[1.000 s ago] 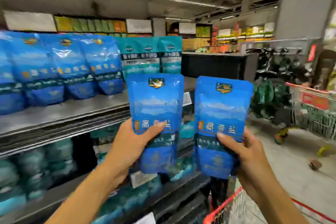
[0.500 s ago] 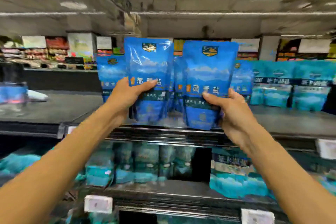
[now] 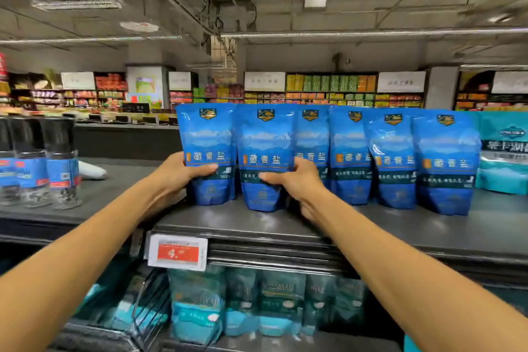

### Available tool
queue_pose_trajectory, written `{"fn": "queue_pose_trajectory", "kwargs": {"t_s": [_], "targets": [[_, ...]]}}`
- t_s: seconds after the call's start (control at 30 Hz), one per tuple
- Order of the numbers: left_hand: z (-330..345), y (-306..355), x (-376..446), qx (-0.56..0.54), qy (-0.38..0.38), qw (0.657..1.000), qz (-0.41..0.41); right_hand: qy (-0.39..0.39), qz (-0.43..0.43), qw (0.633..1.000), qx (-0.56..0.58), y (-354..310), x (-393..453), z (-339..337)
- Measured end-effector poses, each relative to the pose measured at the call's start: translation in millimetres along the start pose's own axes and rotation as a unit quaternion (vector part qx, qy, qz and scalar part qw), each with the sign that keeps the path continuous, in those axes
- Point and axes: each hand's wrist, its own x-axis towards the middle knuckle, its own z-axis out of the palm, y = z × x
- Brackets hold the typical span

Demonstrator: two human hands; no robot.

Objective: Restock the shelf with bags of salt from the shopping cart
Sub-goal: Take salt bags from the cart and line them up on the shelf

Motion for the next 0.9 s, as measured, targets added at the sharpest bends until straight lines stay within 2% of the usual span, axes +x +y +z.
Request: {"fn": "queue_pose_trajectory", "kwargs": {"t_s": [0.07,0.17,0.33,0.53,0.63,0.77,0.83,0.9], "targets": [[-9.2,0.5,1.3,0.112,-0.028,0.993,0.009,-0.015,-0.007,0.991,-0.136,0.9,2.3,-10.4],[-12.5,-0.6,1.2,0.192,-0.048,0.980,0.012,-0.034,-0.001,0.975,-0.220,0.3,2.5,-18.2],[-3.4,3.1,-3.6,0.202,-0.053,0.977,0.037,-0.001,-0.033,0.976,-0.213,0.2,3.5,-7.3],[-2.5,8.4,-7.8,0.199,-0.067,0.978,0.019,0.019,-0.071,0.968,-0.241,2.8,1.9,0.9],[-3.9,6.8,-7.8,0.264,-0.034,0.963,0.036,0.023,-0.063,0.954,-0.291,2.7,-2.3,0.2],[-2.7,6.6,-13.0,0.313,0.028,0.949,0.012,0.021,-0.044,0.945,-0.323,-0.1,-10.5,-1.7],[2.4,8.6,-25.2,0.361,0.084,0.929,0.010,0.007,-0.045,0.939,-0.341,-2.0,-15.2,-7.2],[10.0,9.3,-40.9,0.381,0.174,0.906,0.059,-0.011,-0.041,0.938,-0.345,-4.5,-21.9,-15.8]]}}
